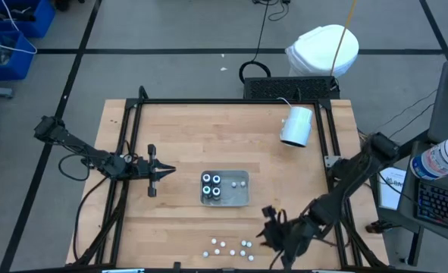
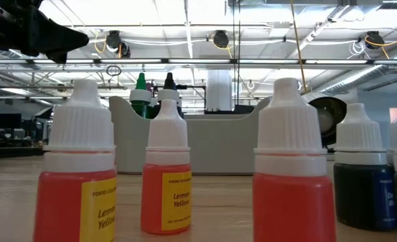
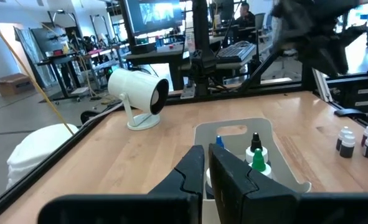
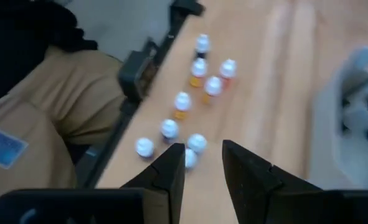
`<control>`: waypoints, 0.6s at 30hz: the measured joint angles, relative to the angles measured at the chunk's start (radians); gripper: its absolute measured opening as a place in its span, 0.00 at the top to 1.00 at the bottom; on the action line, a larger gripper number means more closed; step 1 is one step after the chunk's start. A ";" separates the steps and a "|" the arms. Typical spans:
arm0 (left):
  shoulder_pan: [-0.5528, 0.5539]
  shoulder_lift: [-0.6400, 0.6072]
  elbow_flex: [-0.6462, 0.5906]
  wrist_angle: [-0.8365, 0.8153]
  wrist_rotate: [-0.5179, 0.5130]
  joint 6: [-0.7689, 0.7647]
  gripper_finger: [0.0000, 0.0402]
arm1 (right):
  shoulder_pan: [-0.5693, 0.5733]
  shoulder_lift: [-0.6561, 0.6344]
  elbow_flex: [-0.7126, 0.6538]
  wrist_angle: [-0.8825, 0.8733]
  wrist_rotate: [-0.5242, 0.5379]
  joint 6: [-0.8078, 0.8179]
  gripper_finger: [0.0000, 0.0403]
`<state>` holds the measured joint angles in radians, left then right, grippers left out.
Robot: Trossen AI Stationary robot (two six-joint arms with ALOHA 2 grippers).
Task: Pick & Place food coloring
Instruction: Put the small red food coloring bottle into the gray bin
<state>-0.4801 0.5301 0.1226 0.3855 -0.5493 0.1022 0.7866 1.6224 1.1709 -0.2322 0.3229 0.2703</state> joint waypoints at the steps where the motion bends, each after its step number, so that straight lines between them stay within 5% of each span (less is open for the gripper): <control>1: 0.000 0.000 0.000 0.000 0.000 0.000 0.92 | 0.006 0.020 0.000 0.033 -0.012 -0.015 0.75; 10: 0.000 0.000 0.000 -0.001 0.000 0.004 0.92 | -0.002 0.168 0.021 0.194 -0.170 -0.001 0.75; 18: 0.000 0.000 0.000 -0.002 0.000 0.001 0.92 | -0.009 0.227 0.039 0.217 -0.193 -0.021 0.75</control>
<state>-0.4802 0.5300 0.1226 0.3833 -0.5495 0.1029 0.7780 1.8490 1.2098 -0.0148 0.1303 0.2489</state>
